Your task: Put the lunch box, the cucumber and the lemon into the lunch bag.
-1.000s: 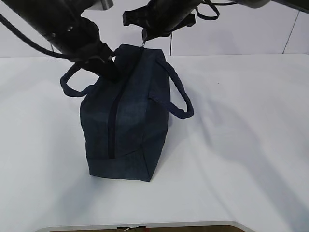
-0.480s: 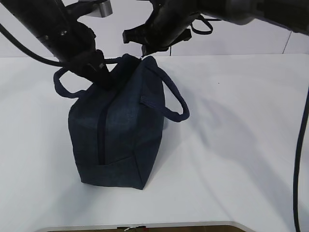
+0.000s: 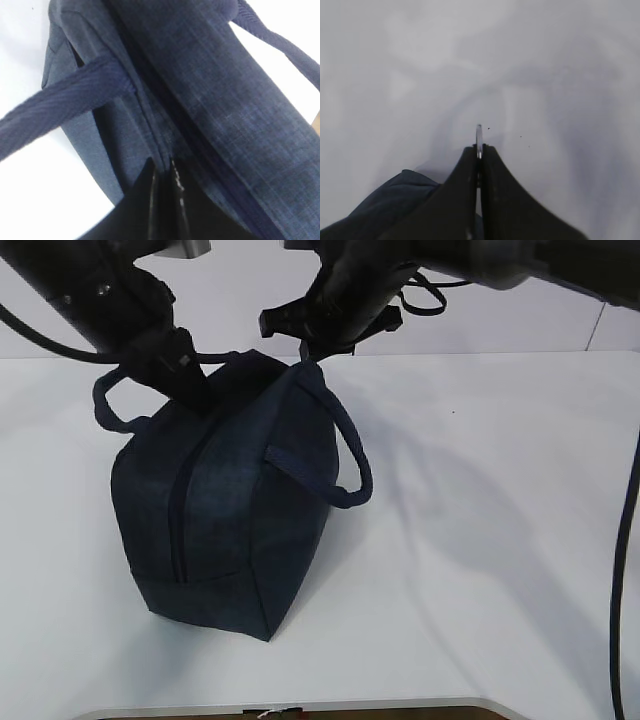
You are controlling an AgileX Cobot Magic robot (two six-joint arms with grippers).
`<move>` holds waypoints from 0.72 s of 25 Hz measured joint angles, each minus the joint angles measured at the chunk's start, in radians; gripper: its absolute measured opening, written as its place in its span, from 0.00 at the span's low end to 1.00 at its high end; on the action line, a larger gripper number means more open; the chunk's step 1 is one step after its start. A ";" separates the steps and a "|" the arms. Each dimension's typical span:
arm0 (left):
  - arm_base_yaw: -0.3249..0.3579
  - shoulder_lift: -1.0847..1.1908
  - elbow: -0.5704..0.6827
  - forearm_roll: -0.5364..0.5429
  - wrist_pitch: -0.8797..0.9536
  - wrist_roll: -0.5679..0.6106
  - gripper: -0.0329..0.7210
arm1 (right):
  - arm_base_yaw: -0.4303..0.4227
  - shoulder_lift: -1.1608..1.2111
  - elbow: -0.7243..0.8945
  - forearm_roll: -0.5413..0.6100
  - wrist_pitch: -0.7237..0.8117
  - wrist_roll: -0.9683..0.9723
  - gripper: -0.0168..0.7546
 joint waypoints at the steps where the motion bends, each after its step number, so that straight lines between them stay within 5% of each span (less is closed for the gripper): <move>1: 0.000 0.000 0.000 0.000 0.000 0.000 0.03 | 0.000 0.000 -0.001 0.000 0.000 -0.002 0.03; 18: 0.000 -0.007 0.000 0.000 0.014 0.004 0.03 | -0.006 0.063 -0.010 0.011 0.014 -0.004 0.03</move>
